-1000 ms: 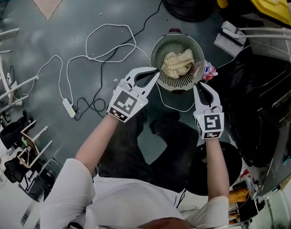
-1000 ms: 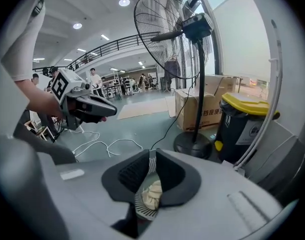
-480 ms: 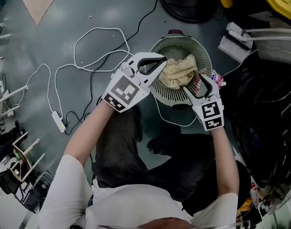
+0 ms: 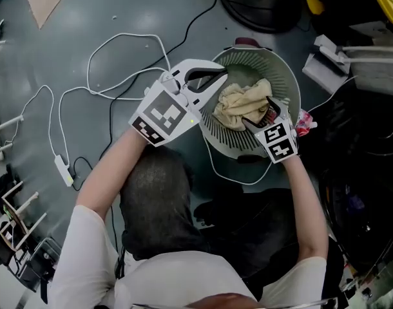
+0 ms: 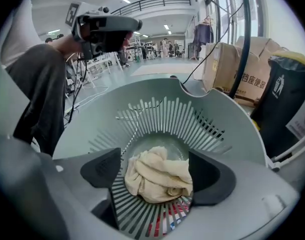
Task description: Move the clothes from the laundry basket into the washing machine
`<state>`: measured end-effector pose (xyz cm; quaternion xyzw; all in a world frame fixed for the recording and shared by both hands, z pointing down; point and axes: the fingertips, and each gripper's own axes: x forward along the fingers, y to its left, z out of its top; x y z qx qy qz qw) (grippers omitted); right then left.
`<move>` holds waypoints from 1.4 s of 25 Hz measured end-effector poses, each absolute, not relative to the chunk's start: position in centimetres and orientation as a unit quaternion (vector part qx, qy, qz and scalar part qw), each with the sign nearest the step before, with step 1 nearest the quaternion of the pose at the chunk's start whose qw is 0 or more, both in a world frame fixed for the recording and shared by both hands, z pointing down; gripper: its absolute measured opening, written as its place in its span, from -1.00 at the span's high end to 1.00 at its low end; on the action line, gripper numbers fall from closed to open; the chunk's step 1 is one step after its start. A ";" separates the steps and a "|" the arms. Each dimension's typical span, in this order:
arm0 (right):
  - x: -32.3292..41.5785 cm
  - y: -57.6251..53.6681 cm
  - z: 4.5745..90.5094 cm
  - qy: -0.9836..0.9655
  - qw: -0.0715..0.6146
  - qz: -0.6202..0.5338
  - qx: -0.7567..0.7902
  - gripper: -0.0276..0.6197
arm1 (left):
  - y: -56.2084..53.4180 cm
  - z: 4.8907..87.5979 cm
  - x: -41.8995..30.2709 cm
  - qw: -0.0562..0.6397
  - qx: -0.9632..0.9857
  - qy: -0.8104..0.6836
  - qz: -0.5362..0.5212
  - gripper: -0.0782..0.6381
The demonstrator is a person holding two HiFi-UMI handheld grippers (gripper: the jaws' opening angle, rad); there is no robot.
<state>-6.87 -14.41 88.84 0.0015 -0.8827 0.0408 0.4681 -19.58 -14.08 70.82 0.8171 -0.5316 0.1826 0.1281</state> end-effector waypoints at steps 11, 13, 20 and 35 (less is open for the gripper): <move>-8.2 -15.8 98.0 -0.836 0.546 0.049 -0.016 -0.60 | -13.6 71.9 -19.3 0.123 0.814 -0.542 0.172 0.76; -8.0 -15.8 99.8 -0.821 0.567 0.064 -0.009 -0.69 | -13.3 71.8 -19.3 0.127 0.814 -0.543 0.164 0.76; -6.6 -15.9 105.2 -0.777 0.624 0.079 -0.008 -0.91 | -13.0 73.7 -20.3 0.142 0.802 -0.561 0.149 0.76; -6.7 -13.0 110.4 -0.737 0.670 0.079 -0.037 -0.96 | -11.5 74.5 -19.4 0.155 0.812 -0.546 0.134 0.76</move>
